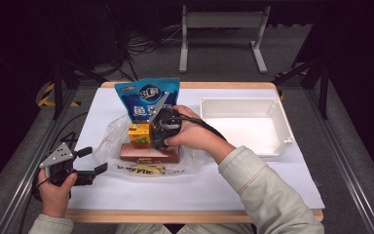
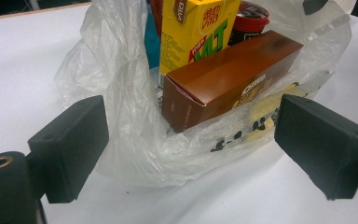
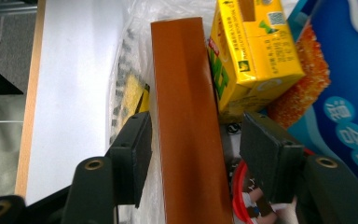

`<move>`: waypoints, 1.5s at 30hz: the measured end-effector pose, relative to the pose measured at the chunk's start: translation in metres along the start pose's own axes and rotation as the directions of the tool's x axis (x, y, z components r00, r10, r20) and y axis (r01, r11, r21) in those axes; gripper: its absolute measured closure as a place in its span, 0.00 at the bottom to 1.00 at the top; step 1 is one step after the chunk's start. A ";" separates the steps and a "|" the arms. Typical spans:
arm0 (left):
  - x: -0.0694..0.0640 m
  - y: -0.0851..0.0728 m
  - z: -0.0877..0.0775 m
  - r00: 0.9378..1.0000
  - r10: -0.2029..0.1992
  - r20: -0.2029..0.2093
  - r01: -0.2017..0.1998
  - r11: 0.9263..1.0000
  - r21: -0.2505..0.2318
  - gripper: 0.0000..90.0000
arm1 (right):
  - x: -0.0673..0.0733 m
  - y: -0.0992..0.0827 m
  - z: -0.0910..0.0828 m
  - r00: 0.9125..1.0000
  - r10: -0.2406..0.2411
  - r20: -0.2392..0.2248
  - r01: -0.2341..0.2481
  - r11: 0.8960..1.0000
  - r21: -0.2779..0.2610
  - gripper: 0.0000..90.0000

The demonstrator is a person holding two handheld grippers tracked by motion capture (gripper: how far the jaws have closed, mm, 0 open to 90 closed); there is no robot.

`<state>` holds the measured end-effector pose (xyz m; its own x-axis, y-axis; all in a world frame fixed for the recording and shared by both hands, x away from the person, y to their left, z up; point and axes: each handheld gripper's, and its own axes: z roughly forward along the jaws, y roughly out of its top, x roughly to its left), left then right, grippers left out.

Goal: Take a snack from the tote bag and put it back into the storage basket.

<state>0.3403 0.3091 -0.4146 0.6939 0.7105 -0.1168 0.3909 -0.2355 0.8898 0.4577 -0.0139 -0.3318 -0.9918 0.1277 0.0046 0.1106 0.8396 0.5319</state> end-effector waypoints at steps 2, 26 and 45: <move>0.000 0.000 0.000 1.000 0.004 -0.001 -0.004 1.000 -0.004 0.12 | 0.000 0.001 0.004 1.000 -0.012 0.000 0.012 1.000 0.018 0.49; -0.003 -0.006 -0.011 1.000 0.002 -0.020 -0.002 1.000 0.004 0.11 | -0.001 0.007 0.044 0.999 -0.043 0.020 0.039 0.987 0.158 0.40; -0.002 -0.006 -0.010 1.000 0.001 -0.020 -0.001 1.000 0.011 0.11 | 0.003 0.007 0.065 0.999 -0.035 0.012 0.031 0.971 0.238 0.34</move>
<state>0.3303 0.3152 -0.4152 0.6822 0.7233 -0.1073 0.3972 -0.2433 0.8849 0.4597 0.0269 -0.3827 -0.9942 0.1047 -0.0241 0.0919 0.9448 0.3145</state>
